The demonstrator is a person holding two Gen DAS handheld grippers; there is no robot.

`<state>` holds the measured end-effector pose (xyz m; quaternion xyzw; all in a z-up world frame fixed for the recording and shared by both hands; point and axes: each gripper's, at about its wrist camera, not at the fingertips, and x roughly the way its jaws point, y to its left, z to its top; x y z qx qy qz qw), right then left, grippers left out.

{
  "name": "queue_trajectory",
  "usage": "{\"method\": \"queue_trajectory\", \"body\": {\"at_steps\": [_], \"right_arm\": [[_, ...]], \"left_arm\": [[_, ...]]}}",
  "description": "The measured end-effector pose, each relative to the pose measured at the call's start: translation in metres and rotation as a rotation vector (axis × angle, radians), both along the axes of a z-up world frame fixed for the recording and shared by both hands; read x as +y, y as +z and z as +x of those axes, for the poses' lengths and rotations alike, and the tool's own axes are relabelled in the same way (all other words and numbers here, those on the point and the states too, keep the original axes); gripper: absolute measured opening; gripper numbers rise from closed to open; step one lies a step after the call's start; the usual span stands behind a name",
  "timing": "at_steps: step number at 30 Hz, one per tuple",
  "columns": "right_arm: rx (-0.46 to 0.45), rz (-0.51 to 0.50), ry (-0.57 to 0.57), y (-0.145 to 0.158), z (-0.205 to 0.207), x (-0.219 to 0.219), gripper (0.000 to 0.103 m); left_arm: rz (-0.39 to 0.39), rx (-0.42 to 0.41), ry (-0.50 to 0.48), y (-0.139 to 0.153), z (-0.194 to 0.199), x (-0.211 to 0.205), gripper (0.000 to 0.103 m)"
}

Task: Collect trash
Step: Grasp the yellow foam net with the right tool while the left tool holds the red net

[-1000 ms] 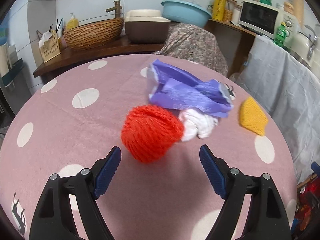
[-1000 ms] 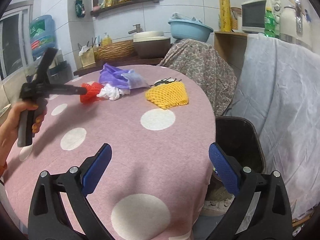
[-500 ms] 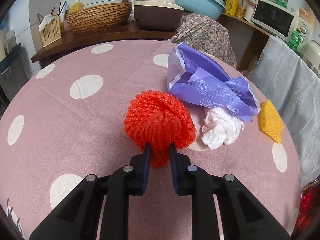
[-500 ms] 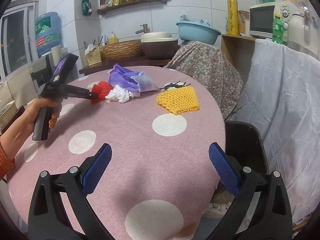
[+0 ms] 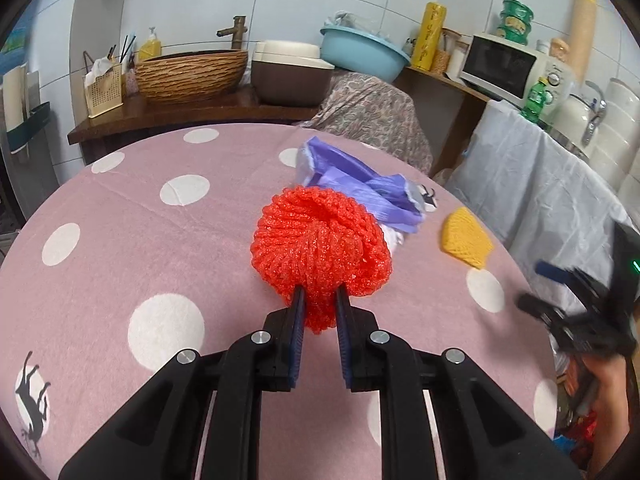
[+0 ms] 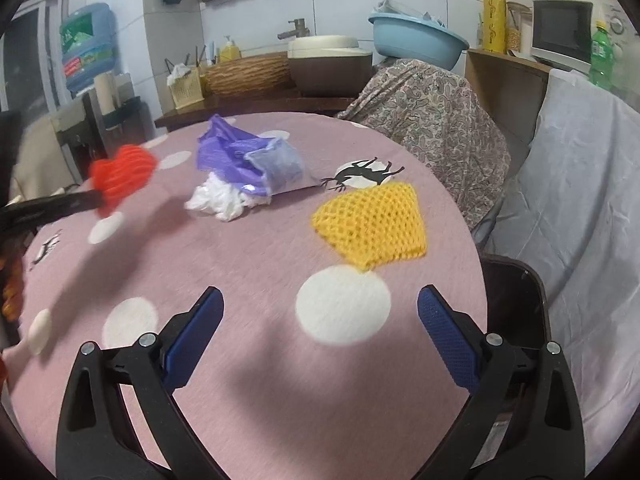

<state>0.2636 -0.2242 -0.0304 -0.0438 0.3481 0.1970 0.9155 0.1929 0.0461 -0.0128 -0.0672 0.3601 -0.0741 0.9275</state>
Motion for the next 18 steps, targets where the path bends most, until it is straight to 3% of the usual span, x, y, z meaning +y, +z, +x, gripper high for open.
{"method": "queue_trajectory", "body": {"at_steps": [4, 7, 18], "right_arm": [[0.042, -0.054, -0.002, -0.008, 0.036, 0.012, 0.096], [0.088, -0.035, -0.005, -0.015, 0.058, 0.016, 0.096], [0.149, -0.096, -0.031, -0.031, 0.091, 0.027, 0.096]], "left_arm": [[-0.007, -0.001, -0.007, -0.001, -0.010, -0.004, 0.016], [-0.004, 0.008, -0.008, -0.005, -0.013, -0.006, 0.016], [-0.013, 0.034, -0.011, -0.015, -0.019, -0.011, 0.016]]}}
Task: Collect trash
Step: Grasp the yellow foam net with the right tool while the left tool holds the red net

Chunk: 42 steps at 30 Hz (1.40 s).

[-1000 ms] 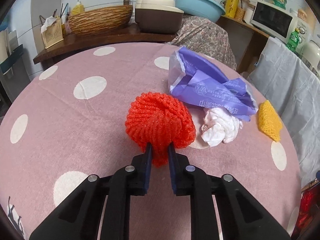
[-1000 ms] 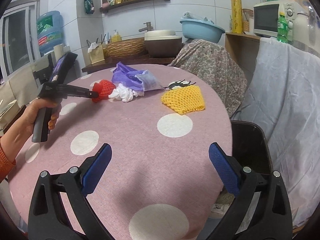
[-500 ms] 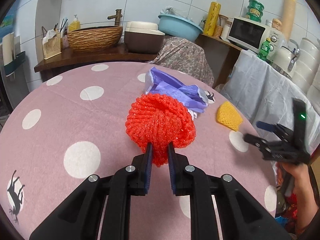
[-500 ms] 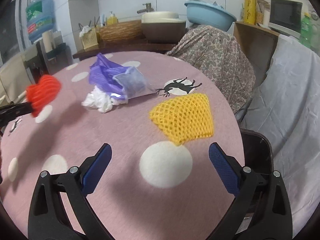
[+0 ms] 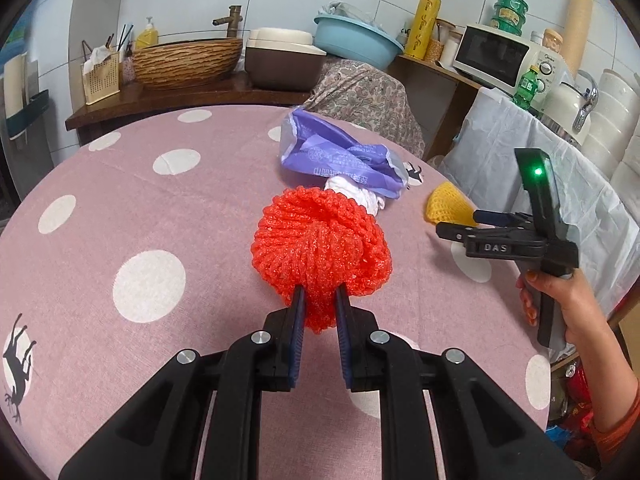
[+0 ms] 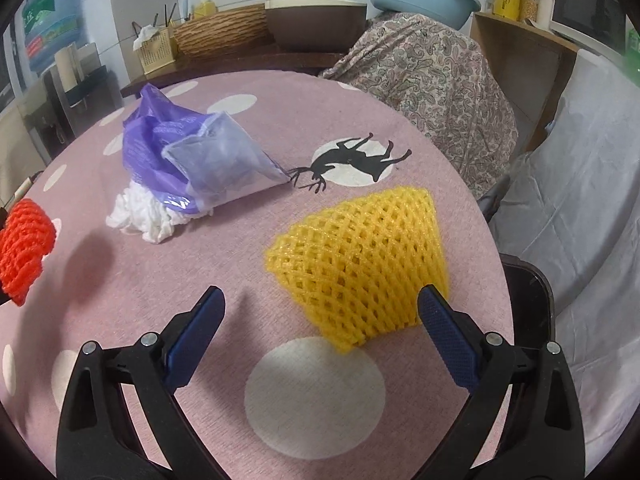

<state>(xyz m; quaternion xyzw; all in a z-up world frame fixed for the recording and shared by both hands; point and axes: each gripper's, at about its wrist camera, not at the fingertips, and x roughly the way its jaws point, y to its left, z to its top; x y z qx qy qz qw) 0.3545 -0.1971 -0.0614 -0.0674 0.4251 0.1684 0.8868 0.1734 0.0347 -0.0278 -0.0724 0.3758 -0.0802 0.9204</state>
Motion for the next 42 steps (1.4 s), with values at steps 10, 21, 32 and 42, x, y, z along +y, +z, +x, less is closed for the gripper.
{"method": "queue_trajectory", "body": {"at_steps": [10, 21, 32, 42], "right_arm": [[-0.020, -0.059, -0.040, -0.007, 0.010, 0.001, 0.068], [-0.051, 0.003, -0.069, -0.001, 0.008, -0.031, 0.017], [-0.140, 0.059, -0.010, 0.021, -0.041, -0.046, 0.016], [-0.202, 0.167, 0.001, 0.034, -0.104, -0.080, 0.016]], "left_arm": [[-0.012, 0.000, 0.007, 0.002, -0.002, 0.000, 0.016], [-0.005, 0.001, -0.016, 0.003, -0.005, -0.015, 0.016], [0.014, -0.012, -0.060, 0.009, -0.010, -0.046, 0.016], [0.054, -0.038, -0.166, 0.017, -0.007, -0.100, 0.016]]}}
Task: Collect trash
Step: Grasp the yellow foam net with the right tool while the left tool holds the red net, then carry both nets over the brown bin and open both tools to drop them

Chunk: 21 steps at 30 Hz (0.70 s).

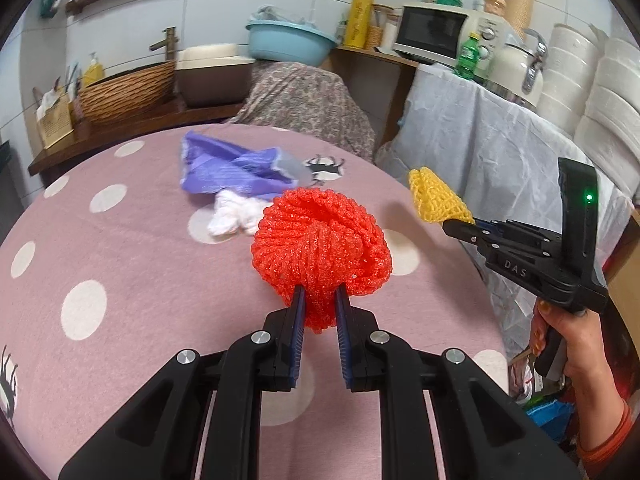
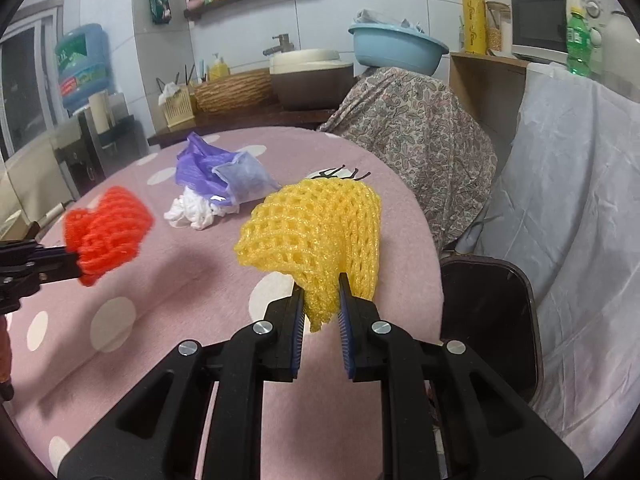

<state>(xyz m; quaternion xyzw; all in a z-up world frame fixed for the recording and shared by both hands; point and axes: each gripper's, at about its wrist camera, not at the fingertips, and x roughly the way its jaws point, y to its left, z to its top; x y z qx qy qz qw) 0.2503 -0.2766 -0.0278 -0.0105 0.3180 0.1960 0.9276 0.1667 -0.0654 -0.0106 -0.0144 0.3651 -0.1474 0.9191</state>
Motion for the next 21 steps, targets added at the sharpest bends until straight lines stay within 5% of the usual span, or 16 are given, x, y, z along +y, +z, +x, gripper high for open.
{"method": "queue_trajectory", "body": {"at_steps": [13, 21], "right_arm": [[-0.072, 0.053, -0.094, 0.010, -0.048, -0.069, 0.016], [-0.031, 0.092, -0.217, -0.009, -0.043, -0.128, 0.016]], "left_arm": [[0.029, -0.034, -0.179, 0.011, 0.034, -0.092, 0.016], [0.032, -0.029, -0.260, 0.014, 0.064, -0.143, 0.016]]}}
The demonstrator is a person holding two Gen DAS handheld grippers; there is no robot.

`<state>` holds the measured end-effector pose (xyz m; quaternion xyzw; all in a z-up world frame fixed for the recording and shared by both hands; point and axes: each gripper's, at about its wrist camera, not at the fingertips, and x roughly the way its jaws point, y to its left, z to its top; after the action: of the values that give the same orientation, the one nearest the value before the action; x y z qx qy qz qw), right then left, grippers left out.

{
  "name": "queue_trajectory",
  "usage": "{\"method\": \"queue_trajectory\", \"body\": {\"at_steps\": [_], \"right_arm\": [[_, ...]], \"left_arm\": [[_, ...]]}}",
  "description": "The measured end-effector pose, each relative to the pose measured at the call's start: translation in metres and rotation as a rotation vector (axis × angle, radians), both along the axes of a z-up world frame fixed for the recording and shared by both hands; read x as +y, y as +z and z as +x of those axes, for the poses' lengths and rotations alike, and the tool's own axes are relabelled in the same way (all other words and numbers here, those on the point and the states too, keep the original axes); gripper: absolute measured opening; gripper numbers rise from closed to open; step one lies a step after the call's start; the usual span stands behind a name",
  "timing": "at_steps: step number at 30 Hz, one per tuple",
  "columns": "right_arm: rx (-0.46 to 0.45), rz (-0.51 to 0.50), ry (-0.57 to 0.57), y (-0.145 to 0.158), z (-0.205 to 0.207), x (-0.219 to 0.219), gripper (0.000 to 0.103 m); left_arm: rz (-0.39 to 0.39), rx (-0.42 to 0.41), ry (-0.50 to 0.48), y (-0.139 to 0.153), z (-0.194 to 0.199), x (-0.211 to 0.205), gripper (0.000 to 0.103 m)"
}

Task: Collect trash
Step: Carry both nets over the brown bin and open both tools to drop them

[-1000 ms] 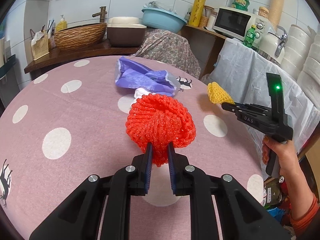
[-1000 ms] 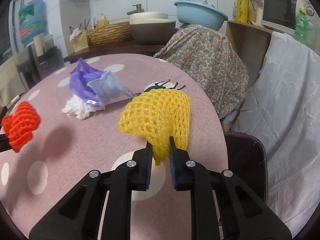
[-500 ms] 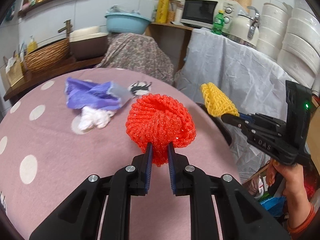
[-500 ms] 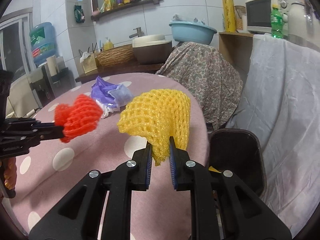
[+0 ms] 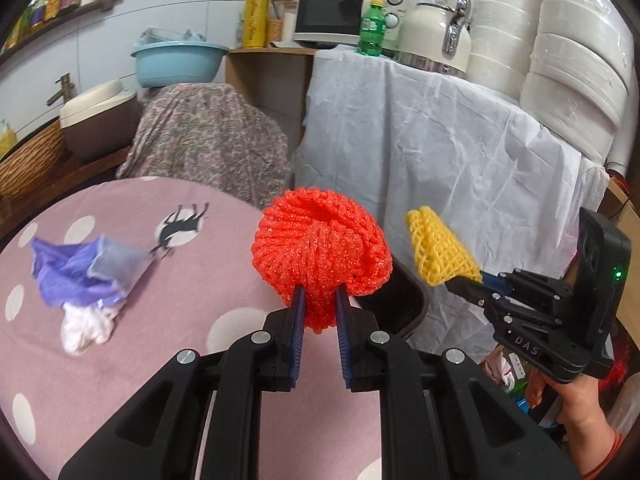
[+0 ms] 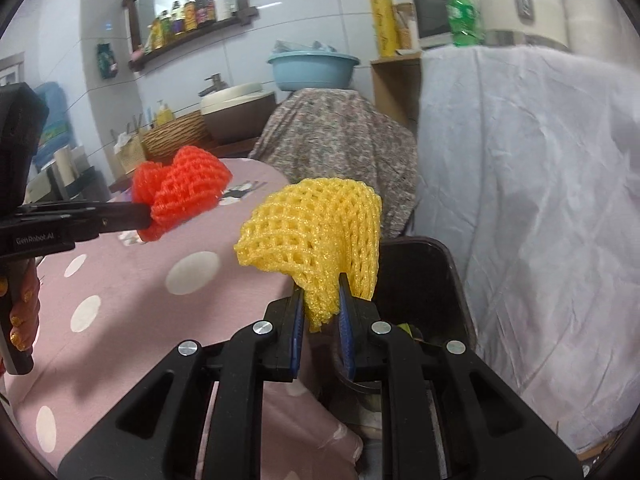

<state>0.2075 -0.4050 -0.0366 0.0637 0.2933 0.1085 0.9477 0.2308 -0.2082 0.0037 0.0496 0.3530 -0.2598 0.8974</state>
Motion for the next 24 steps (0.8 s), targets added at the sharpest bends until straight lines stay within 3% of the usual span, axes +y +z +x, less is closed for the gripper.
{"method": "queue_trajectory", "body": {"at_steps": [9, 18, 19, 21, 22, 23, 24], "right_arm": [[0.125, 0.005, -0.091, -0.056, 0.049, -0.045, 0.016], [0.212, 0.035, -0.119, -0.103, 0.093, -0.058, 0.017], [0.218, 0.040, -0.119, -0.105, 0.095, -0.058, 0.020], [0.237, 0.050, -0.123, -0.112, 0.102, -0.060, 0.036], [0.244, 0.047, -0.129, -0.114, 0.104, -0.059, 0.056], [0.237, 0.037, -0.141, -0.116, 0.105, -0.059, 0.069], [0.228, 0.026, -0.150, -0.117, 0.104, -0.059, 0.070]], "left_arm": [[0.039, 0.034, -0.044, -0.009, 0.031, -0.056, 0.016], [0.083, 0.069, -0.042, -0.027, 0.047, -0.087, 0.016], [0.089, 0.071, -0.042, -0.029, 0.048, -0.090, 0.016], [0.100, 0.072, -0.043, -0.031, 0.050, -0.096, 0.016], [0.105, 0.074, -0.044, -0.033, 0.051, -0.099, 0.016], [0.109, 0.076, -0.044, -0.034, 0.054, -0.102, 0.016], [0.111, 0.079, -0.044, -0.035, 0.055, -0.104, 0.016]]}}
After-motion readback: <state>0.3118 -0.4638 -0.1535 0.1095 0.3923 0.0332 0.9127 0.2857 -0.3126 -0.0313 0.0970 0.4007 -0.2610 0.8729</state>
